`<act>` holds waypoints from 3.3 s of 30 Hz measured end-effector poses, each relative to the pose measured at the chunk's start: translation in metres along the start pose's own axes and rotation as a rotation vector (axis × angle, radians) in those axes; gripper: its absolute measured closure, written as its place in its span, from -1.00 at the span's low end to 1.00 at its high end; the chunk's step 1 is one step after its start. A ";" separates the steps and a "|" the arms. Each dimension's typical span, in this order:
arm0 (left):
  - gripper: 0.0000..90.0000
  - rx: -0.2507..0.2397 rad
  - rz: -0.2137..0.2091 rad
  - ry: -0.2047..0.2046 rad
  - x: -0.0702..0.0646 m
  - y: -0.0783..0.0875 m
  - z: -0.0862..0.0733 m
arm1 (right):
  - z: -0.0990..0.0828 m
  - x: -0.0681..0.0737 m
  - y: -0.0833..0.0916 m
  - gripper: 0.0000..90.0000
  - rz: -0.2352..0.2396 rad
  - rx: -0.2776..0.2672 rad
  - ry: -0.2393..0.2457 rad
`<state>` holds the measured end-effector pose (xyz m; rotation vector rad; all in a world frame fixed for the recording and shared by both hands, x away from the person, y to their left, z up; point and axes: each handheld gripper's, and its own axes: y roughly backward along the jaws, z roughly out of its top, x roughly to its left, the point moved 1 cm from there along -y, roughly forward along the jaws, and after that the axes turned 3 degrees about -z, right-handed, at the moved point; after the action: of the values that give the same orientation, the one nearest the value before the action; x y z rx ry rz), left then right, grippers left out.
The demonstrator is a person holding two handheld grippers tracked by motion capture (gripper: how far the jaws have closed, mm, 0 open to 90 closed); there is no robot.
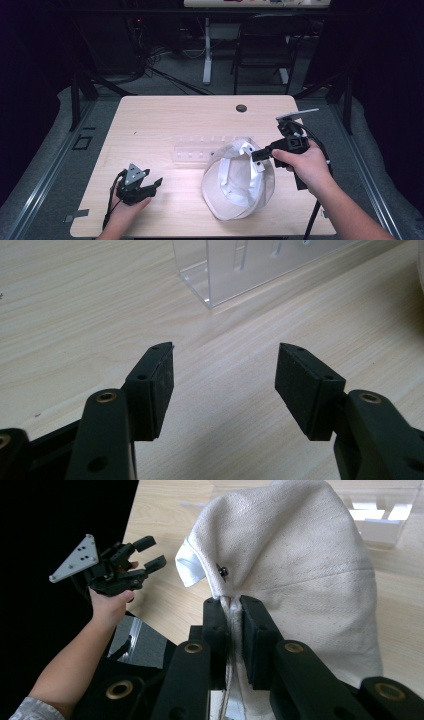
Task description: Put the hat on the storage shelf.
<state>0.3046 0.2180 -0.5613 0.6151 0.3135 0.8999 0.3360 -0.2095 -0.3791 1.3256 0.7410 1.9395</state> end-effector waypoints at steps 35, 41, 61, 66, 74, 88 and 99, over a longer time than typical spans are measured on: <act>-0.06 -0.029 -0.053 -0.016 -0.014 0.002 0.008 | 0.024 0.024 0.027 0.83 0.118 -0.110 0.006; -0.01 -0.071 -0.097 0.021 -0.021 0.005 0.018 | 0.032 0.028 0.032 0.83 0.128 -0.128 0.005; -0.03 -0.107 -0.166 -0.110 -0.082 -0.006 0.076 | 0.068 0.050 0.036 0.83 0.112 -0.188 -0.012; -0.06 -0.120 -0.176 -0.160 -0.102 -0.013 0.091 | 0.076 0.053 0.033 0.83 0.106 -0.189 -0.015; -0.11 -0.140 -0.193 -0.174 -0.120 -0.022 0.109 | 0.088 0.058 0.024 0.83 0.120 -0.195 -0.025; -0.16 -0.110 -0.177 -0.217 -0.155 -0.047 0.126 | 0.104 0.066 0.018 0.83 0.123 -0.216 -0.043; 0.19 -0.060 -0.080 -0.225 -0.162 -0.066 0.131 | 0.105 0.071 0.016 0.83 0.119 -0.209 -0.028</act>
<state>0.3152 0.0087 -0.4989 0.6377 0.1073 0.7529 0.4125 -0.1550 -0.2924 1.2896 0.4401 2.0249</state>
